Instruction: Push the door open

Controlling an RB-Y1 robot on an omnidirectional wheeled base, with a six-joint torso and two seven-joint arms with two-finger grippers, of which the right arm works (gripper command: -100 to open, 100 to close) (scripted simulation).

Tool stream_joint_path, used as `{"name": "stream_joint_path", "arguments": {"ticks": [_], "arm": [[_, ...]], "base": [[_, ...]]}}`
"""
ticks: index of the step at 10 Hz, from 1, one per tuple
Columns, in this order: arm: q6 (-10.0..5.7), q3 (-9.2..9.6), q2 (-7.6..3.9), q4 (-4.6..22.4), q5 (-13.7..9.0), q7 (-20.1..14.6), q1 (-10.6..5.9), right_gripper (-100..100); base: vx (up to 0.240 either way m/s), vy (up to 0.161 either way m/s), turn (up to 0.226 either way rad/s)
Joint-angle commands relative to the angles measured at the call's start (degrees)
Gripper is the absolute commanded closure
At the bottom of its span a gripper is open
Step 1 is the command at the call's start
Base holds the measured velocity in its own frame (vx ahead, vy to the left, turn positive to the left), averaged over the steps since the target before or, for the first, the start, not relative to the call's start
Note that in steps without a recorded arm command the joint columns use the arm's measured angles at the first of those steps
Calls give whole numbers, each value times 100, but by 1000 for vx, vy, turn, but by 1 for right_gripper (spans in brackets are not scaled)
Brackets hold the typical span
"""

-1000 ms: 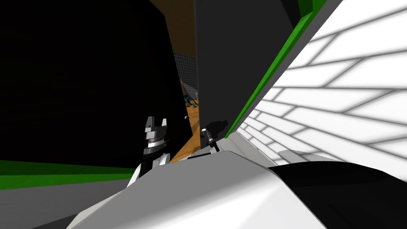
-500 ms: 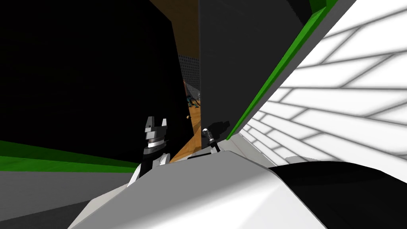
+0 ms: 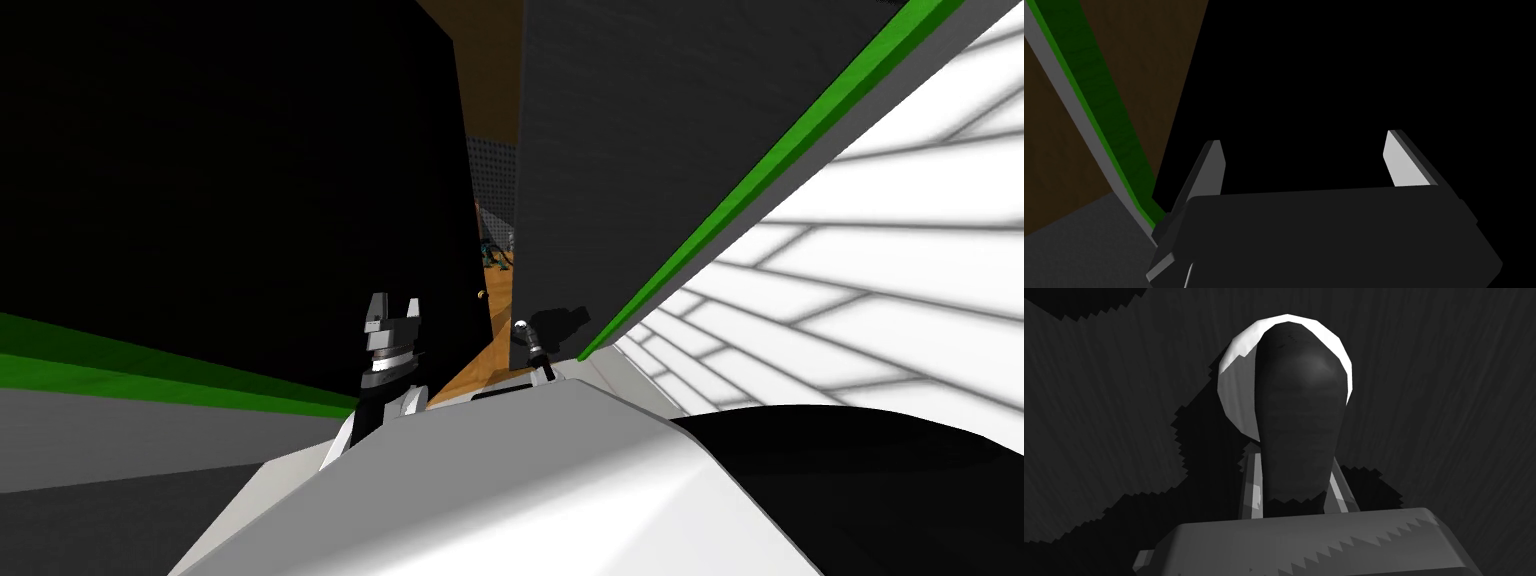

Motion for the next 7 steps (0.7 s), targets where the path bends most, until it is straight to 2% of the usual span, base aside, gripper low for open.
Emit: {"name": "stream_joint_path", "arguments": {"ticks": [1, 2, 3, 4, 6, 7], "arm": [[105, -65, -123, -286, -40, 22, 104, 100], [105, -65, -123, -318, -40, 22, 104, 100], [20, -238, -127, -277, -262, 198, 71, 100], [20, -238, -127, -277, -262, 198, 71, 100], [20, -238, -127, -277, -262, 198, 71, 100], [-26, -333, -125, -255, -384, 294, 52, 100]], "base": [[27, -11, -18], [6, -4, -34], [33, -10, 250], [43, -29, 142], [18, -13, -7], [30, -8, 121]]}}
